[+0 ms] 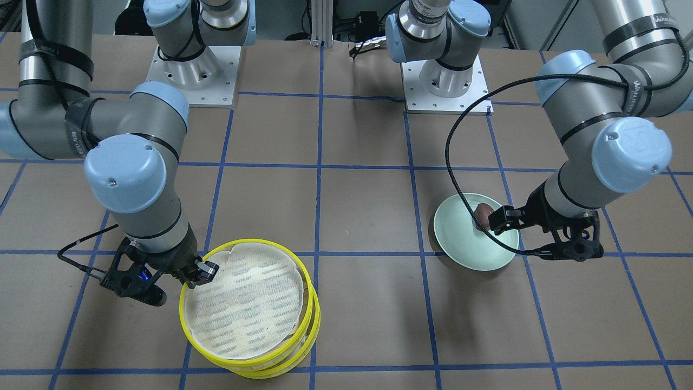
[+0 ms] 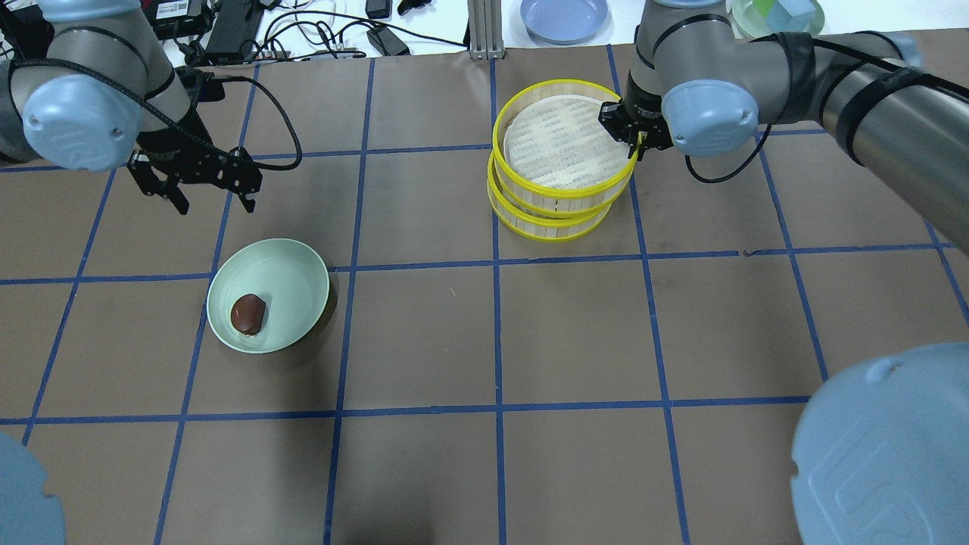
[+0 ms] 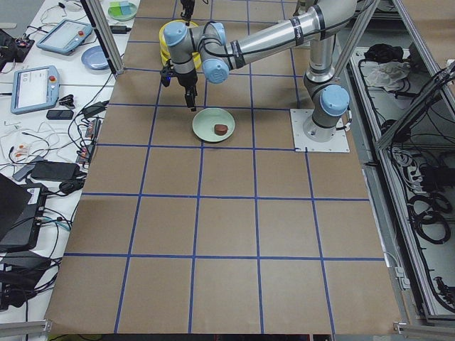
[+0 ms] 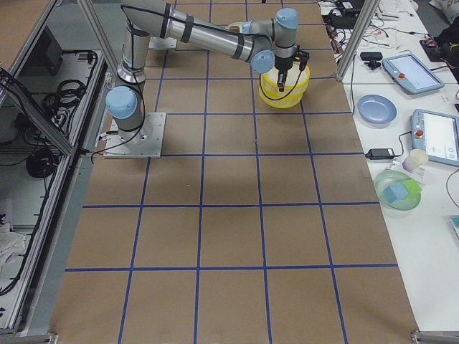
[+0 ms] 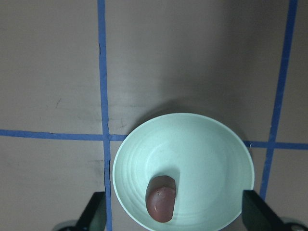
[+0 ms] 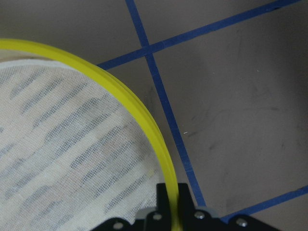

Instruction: Stack buns with steamer

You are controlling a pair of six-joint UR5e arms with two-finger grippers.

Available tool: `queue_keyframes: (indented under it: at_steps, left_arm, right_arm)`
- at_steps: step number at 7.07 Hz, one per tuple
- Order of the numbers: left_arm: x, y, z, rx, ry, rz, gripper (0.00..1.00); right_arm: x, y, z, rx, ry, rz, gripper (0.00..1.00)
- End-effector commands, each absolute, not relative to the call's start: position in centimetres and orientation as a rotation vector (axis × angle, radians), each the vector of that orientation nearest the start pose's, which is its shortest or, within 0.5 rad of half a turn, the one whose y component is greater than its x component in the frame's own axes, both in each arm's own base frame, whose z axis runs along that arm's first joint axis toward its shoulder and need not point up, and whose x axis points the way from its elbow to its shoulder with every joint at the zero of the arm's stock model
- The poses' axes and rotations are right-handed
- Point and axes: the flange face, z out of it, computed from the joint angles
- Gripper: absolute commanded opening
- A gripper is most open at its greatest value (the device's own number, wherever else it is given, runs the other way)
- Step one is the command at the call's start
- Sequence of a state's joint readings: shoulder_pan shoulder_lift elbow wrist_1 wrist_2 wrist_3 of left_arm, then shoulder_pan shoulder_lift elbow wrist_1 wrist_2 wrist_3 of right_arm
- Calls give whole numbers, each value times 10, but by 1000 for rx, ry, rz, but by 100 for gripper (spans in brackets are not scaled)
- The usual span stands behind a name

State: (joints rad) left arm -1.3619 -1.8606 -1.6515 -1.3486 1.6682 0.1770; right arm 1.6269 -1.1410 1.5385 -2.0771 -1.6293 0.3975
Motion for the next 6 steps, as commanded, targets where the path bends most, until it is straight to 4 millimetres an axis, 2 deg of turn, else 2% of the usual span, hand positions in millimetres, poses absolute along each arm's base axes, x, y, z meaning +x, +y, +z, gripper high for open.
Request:
queue_keyframes:
  at_steps: [1, 3, 4, 6]
  left_arm:
    - [-3, -561, 265, 2, 3075, 406, 100]
    - [-4, -547, 236, -54, 3061, 520, 100]
    - [-5, -547, 220, -48, 3063, 567, 100]
    - [-4, -550, 194, 95, 3075, 633, 100]
  right_arm:
    - [170, -642, 300, 554, 3121, -183, 0]
    - [170, -644, 295, 566, 3119, -181, 0]
    - [170, -644, 292, 564, 3121, -174, 0]
    - [171, -646, 292, 567, 3114, -187, 0]
